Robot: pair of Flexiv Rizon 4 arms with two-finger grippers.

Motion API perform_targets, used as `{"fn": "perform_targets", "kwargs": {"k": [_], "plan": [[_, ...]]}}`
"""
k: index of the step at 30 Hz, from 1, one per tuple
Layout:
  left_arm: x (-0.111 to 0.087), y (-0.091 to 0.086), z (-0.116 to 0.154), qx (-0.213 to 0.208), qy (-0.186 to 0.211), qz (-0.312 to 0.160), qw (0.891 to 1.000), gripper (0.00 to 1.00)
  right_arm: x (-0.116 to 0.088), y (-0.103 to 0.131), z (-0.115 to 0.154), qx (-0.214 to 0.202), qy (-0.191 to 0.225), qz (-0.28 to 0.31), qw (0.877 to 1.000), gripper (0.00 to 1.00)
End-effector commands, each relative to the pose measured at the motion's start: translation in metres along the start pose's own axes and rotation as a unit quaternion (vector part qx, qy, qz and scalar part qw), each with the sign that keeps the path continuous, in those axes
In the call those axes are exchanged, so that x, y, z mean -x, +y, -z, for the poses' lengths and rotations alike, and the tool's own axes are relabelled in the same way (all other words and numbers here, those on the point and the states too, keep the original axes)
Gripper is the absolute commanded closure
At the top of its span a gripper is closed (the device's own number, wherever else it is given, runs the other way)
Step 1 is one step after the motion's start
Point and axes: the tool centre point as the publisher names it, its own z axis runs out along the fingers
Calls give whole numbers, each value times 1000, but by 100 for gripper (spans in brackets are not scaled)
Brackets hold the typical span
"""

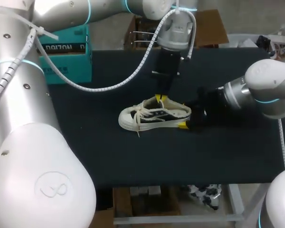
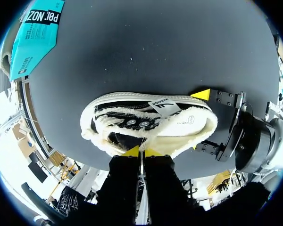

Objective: Open the shoe tongue, take the insole out of the shoe, put the insole back into the shoe, and pack the shoe into the shoebox

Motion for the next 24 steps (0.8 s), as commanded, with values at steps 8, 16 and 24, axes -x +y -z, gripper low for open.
{"fn": "perform_targets", "kwargs": {"k": [8,16,24], "plan": [[66,16,-10,-78,173,24,982,100,4,-6,-8,2,2,0,1000,100],[87,13,-14,-96,215,35,971,100,4,-6,-8,2,2,0,1000,100],[94,14,-27,-115,255,68,958,100,4,-6,-8,2,2,0,1000,100]]}}
